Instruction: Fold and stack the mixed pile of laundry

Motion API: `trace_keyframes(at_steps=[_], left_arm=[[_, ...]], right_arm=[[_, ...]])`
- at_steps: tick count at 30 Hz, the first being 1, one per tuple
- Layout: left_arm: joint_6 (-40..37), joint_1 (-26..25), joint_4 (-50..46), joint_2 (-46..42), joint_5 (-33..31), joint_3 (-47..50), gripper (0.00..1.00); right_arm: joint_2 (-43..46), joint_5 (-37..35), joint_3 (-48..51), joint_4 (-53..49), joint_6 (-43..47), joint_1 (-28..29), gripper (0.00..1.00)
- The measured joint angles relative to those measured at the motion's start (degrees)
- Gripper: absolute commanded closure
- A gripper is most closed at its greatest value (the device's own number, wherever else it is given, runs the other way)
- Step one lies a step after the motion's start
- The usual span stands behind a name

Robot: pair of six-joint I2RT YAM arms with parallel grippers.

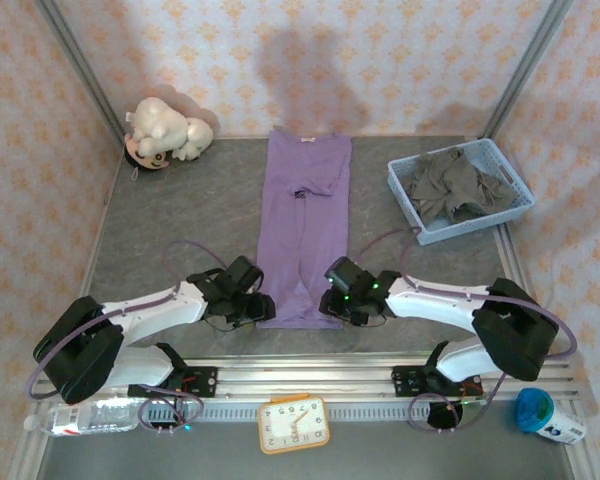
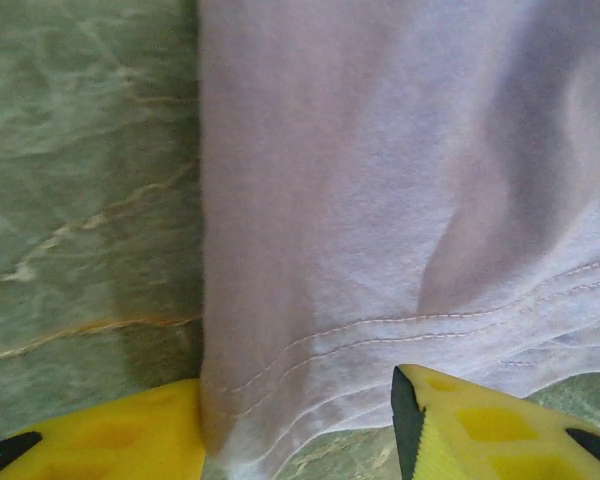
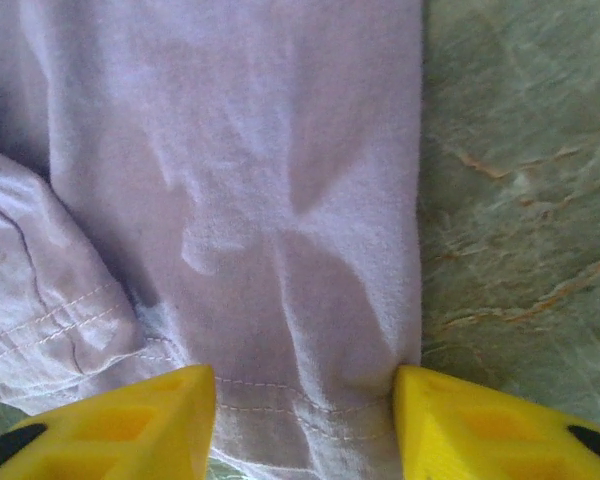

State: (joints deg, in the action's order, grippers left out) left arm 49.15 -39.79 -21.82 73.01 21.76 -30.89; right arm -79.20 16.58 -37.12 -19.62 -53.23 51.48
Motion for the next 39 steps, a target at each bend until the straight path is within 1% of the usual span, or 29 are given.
trace_keyframes(at_steps=[1, 2, 3, 5, 6, 7, 9, 13, 16, 21, 24, 26, 34, 35, 36, 37, 38, 39], left_arm=[[0.3, 0.0, 0.0, 0.3, -0.2, 0.0, 0.6], [0.6, 0.0, -0.2, 0.7, -0.5, 0.0, 0.68], [1.0, 0.0, -0.7, 1.1, -1.1, -0.1, 0.78], [1.2, 0.1, -2.3, 1.9, -2.3, -0.6, 0.92], [1.3, 0.1, -3.1, 2.0, -2.6, -1.2, 0.99], [1.2, 0.0, -2.4, 2.2, -2.4, -1.5, 1.0], [1.4, -0.8, -1.4, 4.1, -2.4, -3.5, 1.0], [0.5, -0.3, -1.7, 4.5, -4.3, -9.0, 1.0], [-0.2, 1.2, -0.8, 4.5, -6.9, -14.2, 1.0], [-1.2, 5.7, 3.0, 4.9, -11.0, -19.9, 1.0], [-2.4, 8.7, 4.9, 7.6, -13.2, -23.5, 1.0], [-3.6, 10.3, 5.7, 11.0, -14.1, -27.0, 1.0], [-7.7, 14.0, 8.1, 26.4, -17.6, -40.8, 1.0], [-7.8, 14.4, 8.2, 28.4, -17.8, -42.4, 0.99], [-7.9, 14.9, 8.4, 30.4, -18.0, -43.8, 0.83], [-8.3, 15.5, 8.3, 32.8, -18.2, -45.6, 0.44], [-8.5, 16.1, 8.0, 35.5, -18.4, -48.0, 0.24], [-8.6, 16.6, 7.4, 38.1, -18.6, -50.6, 0.11]], right_arm=[[-0.2, 0.0, 0.0, 0.2, -0.2, 0.1, 0.63], [-0.6, 0.0, 0.0, 0.3, -0.2, 0.1, 0.7], [-1.0, 0.0, 0.0, 0.6, 0.0, 0.1, 0.77], [-1.9, 0.0, -0.2, 0.8, -0.4, 0.1, 0.92], [-2.1, 0.0, -0.3, 0.9, -0.2, 0.1, 0.97], [-2.1, 0.0, -0.4, 0.9, -0.2, 0.1, 1.0], [-2.0, -0.8, -1.2, 0.3, 0.6, 0.1, 1.0], [0.3, -2.9, -3.0, -0.1, 1.4, -0.9, 1.0], [2.7, -4.2, -5.4, 0.0, 2.9, -4.3, 1.0], [2.9, -6.7, -11.6, 0.2, 6.8, -9.6, 1.0], [0.9, -7.4, -16.5, 1.3, 9.5, -13.2, 1.0], [-1.6, -7.6, -19.8, 2.7, 11.1, -15.9, 1.0], [-12.7, -7.2, -27.6, 8.1, 13.6, -23.8, 1.0], [-14.9, -7.0, -28.8, 8.9, 13.7, -24.6, 0.93], [-17.0, -6.8, -30.1, 9.7, 13.8, -25.3, 0.81], [-19.9, -6.4, -32.0, 10.3, 13.7, -26.1, 0.62], [-22.7, -6.1, -34.0, 10.8, 13.7, -26.9, 0.51], [-25.3, -5.7, -36.1, 11.4, 13.7, -27.7, 0.46]])
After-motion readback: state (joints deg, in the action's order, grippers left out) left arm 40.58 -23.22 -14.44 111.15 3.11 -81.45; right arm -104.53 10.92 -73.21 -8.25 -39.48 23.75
